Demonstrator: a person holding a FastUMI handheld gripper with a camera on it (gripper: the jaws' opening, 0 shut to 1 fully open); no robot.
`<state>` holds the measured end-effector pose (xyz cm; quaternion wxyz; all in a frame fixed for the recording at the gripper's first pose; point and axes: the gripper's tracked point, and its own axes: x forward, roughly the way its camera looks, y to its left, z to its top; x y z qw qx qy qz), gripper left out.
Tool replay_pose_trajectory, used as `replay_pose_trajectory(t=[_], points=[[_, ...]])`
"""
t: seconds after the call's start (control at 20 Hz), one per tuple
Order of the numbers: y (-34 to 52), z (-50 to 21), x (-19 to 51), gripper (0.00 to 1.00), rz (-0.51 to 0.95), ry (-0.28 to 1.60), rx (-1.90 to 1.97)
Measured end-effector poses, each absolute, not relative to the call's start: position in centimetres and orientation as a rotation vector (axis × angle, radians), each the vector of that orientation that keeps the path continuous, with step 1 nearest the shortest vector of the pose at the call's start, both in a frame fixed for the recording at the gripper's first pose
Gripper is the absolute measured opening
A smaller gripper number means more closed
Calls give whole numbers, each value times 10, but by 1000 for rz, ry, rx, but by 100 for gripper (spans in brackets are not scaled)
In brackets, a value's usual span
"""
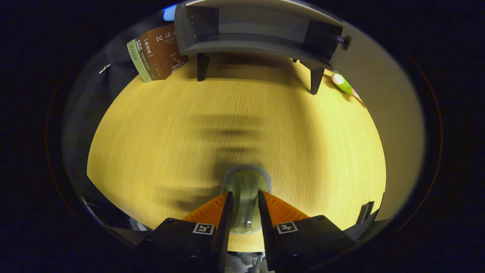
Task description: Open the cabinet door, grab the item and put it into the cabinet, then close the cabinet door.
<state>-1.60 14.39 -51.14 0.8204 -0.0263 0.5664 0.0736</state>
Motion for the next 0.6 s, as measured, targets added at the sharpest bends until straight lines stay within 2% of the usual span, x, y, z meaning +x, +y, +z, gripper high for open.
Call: replay_pose_trajectory(t=[0.1,0.15,0.35,0.4,0.6], points=[[141,-512,-21,43,149,1242,-49],[141,-517,-19,21,152,1254,-45],[139,-511,-18,21,185,1255,-71],[141,-512,-19,9,193,1258,-73],[138,-514,-17,9,193,1262,-52]])
